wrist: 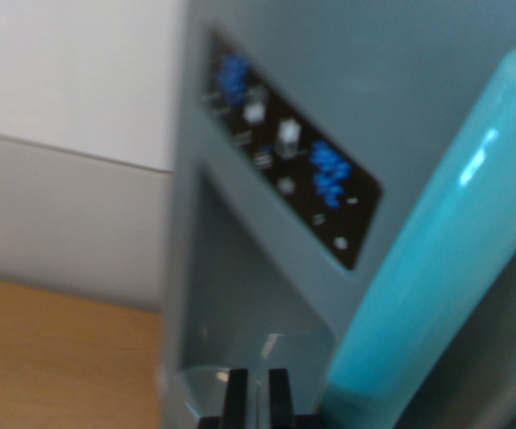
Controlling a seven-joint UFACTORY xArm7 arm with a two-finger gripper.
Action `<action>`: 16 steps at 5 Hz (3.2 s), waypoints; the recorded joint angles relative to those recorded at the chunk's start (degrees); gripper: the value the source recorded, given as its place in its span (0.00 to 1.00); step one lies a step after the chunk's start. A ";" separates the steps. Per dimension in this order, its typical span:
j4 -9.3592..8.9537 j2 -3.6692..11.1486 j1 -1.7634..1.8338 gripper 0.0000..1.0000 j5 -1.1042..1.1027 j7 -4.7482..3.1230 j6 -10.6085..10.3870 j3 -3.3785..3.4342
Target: Close fridge door
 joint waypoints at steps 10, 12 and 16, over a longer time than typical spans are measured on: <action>8.41 10.81 -0.04 1.00 0.00 0.00 -0.01 -8.91; 10.03 12.72 -0.04 1.00 0.00 0.00 -0.01 -9.78; 11.84 15.42 -0.04 1.00 0.00 0.00 -0.02 -10.48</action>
